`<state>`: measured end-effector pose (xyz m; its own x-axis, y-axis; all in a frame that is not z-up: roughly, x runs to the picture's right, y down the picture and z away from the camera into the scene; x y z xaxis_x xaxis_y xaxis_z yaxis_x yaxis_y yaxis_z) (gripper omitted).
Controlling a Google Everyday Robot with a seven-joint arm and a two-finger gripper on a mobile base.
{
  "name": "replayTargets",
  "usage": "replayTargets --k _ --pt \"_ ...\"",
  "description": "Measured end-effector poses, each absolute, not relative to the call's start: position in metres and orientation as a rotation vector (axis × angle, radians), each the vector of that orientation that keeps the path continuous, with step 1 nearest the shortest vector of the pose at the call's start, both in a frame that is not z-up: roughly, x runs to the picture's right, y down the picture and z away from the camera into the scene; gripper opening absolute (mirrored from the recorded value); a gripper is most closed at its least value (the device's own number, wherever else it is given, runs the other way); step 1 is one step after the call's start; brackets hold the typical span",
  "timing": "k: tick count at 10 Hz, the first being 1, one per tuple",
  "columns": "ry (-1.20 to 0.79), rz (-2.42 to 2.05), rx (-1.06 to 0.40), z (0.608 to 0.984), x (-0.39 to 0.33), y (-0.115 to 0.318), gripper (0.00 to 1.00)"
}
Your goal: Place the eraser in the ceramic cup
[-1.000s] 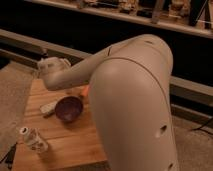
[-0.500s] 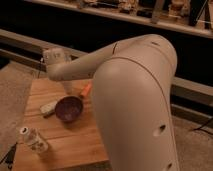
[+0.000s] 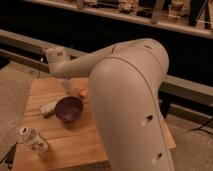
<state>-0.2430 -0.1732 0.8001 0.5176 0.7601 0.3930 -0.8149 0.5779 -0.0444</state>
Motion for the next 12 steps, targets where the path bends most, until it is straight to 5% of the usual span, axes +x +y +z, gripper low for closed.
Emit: replayTargets --k 10,12 --pt "-0.428 1.005 0.086 0.810 -0.253 -0.141 0.12" --pt "-0.423 0.996 0.083 0.810 -0.252 -0.137 0.29"
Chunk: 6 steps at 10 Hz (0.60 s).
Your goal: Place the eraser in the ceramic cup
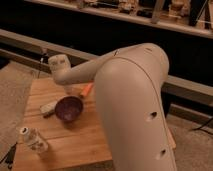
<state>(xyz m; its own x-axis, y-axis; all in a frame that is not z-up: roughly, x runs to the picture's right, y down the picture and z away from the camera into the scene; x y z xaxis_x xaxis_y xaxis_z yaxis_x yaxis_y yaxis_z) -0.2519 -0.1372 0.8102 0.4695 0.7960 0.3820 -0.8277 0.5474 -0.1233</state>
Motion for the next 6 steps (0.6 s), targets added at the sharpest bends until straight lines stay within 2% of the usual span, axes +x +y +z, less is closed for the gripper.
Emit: replayTargets --k 2,4,5,6 --pt "-0.421 0.990 0.090 0.8098 -0.2499 -0.1386 0.51" --pt "-0.420 0.990 0.096 0.8091 -0.2483 -0.1408 0.69" --pt "-0.420 0.990 0.098 0.8087 -0.2479 -0.1414 0.77" --pt "-0.422 0.989 0.101 0.8078 -0.2480 -0.1421 0.80"
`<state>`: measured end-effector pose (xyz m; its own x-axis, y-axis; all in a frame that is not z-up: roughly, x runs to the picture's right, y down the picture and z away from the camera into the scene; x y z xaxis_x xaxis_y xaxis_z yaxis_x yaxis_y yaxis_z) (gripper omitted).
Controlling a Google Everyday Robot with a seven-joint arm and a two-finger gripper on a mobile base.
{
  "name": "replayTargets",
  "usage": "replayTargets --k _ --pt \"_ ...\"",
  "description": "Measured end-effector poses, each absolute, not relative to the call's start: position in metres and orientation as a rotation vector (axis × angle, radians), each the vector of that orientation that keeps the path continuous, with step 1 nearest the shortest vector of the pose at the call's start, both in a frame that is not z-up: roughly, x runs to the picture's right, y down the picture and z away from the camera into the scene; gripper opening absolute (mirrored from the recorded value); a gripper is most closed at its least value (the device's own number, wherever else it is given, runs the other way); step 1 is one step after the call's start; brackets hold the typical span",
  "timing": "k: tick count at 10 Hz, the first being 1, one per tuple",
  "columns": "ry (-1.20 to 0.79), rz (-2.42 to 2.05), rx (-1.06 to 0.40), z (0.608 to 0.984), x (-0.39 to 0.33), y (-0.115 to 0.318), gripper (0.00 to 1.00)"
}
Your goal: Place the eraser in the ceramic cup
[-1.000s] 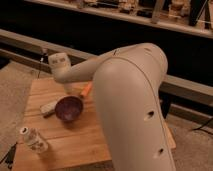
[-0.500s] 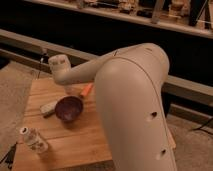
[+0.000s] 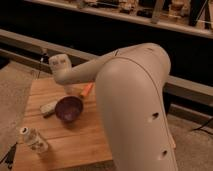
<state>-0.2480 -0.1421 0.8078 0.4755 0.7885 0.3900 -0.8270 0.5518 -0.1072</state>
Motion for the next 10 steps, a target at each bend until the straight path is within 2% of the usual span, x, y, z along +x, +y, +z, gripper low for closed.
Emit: replayTargets --k 10 --pt "-0.418 1.017 0.110 0.8055 -0.2415 -0.1458 0.80"
